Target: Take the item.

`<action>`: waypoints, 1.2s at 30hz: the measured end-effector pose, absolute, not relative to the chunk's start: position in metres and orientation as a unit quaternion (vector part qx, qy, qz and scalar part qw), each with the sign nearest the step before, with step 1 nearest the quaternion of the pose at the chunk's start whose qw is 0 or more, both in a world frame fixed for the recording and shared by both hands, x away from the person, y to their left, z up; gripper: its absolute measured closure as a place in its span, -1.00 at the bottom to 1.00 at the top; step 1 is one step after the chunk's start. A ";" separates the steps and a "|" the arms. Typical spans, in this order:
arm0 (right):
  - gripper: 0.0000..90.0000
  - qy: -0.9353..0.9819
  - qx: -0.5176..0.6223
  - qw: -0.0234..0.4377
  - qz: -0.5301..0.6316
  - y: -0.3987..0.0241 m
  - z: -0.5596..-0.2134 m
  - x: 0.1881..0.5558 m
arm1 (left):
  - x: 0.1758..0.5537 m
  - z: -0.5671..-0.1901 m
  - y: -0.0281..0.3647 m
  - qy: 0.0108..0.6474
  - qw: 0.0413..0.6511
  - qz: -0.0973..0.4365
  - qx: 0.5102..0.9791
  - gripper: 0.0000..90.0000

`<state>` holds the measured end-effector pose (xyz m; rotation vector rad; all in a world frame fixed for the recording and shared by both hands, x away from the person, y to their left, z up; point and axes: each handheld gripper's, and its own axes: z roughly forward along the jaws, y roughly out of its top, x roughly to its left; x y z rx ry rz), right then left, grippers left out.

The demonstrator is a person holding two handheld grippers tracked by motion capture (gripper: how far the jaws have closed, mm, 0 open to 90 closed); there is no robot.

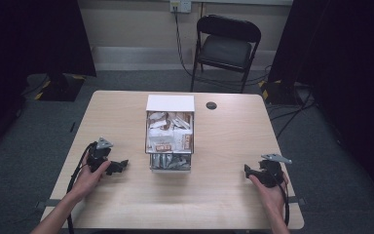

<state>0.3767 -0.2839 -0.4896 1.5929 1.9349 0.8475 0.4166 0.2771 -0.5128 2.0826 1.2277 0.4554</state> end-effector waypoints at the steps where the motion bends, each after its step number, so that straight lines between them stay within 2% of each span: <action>1: -0.45 0.709 0.580 0.248 0.315 -0.284 -0.489 0.376 | 0.417 -0.513 0.277 0.470 0.334 0.175 0.798 -1.00; 16: -0.40 0.733 0.544 0.228 0.338 -0.275 -0.475 0.373 | 0.417 -0.513 0.277 0.470 0.334 0.175 0.798 -1.00; 18: -0.31 0.736 0.542 0.217 0.343 -0.274 -0.470 0.372 | 0.417 -0.513 0.277 0.470 0.334 0.175 0.798 -1.00; 36: -0.16 0.740 0.505 0.193 0.400 -0.258 -0.436 0.360 | 0.417 -0.513 0.277 0.470 0.334 0.175 0.798 -1.00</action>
